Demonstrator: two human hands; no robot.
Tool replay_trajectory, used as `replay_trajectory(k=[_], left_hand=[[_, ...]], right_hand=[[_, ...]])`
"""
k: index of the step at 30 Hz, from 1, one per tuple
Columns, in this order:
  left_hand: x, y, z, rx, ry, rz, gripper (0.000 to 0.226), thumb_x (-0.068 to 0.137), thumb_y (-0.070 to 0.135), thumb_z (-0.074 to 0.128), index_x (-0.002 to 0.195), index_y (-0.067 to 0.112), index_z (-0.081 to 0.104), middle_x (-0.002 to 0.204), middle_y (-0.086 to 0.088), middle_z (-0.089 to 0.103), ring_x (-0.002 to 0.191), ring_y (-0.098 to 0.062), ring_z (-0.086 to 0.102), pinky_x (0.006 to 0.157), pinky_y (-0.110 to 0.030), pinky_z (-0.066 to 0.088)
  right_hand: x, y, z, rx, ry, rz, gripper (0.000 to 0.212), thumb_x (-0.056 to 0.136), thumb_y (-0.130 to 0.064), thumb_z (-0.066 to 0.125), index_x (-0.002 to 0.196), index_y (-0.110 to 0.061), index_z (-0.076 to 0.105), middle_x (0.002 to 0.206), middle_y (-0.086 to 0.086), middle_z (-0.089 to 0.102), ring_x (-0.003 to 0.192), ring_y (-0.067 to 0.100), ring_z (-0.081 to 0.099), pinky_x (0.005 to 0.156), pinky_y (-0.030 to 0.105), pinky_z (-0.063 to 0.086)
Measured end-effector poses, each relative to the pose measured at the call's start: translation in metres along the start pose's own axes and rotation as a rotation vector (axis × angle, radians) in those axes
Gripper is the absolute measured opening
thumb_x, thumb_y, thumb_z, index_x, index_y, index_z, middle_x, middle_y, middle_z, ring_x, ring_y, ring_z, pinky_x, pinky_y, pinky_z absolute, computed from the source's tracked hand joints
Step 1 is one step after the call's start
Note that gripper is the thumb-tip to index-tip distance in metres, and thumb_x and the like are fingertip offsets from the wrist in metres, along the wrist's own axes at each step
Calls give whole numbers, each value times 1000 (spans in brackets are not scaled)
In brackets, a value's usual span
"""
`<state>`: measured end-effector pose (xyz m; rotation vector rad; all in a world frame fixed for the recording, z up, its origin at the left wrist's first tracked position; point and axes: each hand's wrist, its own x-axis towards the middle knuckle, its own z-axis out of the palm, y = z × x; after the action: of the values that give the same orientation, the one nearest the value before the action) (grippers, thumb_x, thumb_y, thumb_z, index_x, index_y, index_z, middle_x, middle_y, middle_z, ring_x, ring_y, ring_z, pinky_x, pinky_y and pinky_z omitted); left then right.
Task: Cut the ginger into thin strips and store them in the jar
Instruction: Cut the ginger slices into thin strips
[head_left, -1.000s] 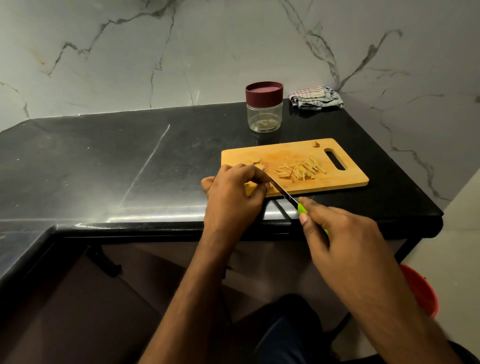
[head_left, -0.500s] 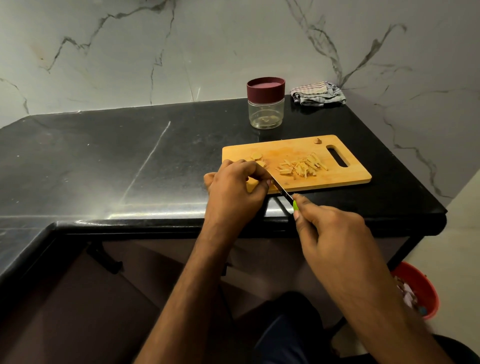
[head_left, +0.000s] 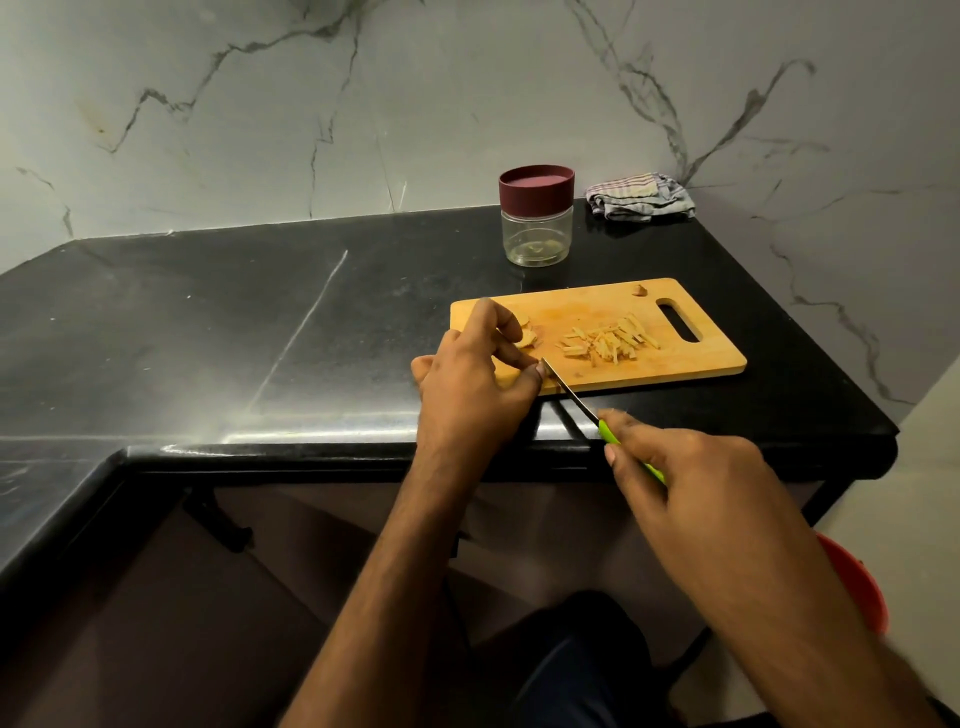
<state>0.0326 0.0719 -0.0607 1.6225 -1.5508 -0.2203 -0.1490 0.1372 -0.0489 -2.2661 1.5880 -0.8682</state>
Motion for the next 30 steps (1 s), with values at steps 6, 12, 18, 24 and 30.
replay_trajectory(k=[6,12,18,24,30], left_hand=[[-3,-2,2,44,-7,54,37,86,27,73,103,38,42,84,22,62,97,-6,50,87,-34,24],[-4,1,2,157,-52,134,18,93,25,62,101,40,61,100,21,59,103,-4,42,82,-32,19],[-3,2,4,336,-156,180,35,100,31,49,128,47,61,117,15,49,109,-8,34,90,-37,25],[-4,-3,2,83,-38,89,31,93,30,66,122,37,62,101,23,64,106,-2,48,88,-30,21],[-5,-2,0,-23,6,34,19,88,27,74,96,38,60,84,24,67,99,2,52,81,-28,17]], right_hand=[[-2,5,2,-181,36,-13,42,97,-39,42,139,-42,43,74,-9,46,66,6,47,50,16,27],[3,6,3,-222,36,23,46,98,-41,39,142,-48,30,84,-9,43,74,7,48,56,20,35],[2,9,2,-232,37,15,46,97,-43,38,142,-47,31,80,-10,40,71,6,46,53,18,29],[3,11,5,-79,88,-4,41,94,-37,47,134,-31,53,78,-11,55,65,3,48,54,16,35],[5,5,8,-8,73,-51,41,95,-40,45,133,-29,55,89,-8,65,74,4,56,63,20,50]])
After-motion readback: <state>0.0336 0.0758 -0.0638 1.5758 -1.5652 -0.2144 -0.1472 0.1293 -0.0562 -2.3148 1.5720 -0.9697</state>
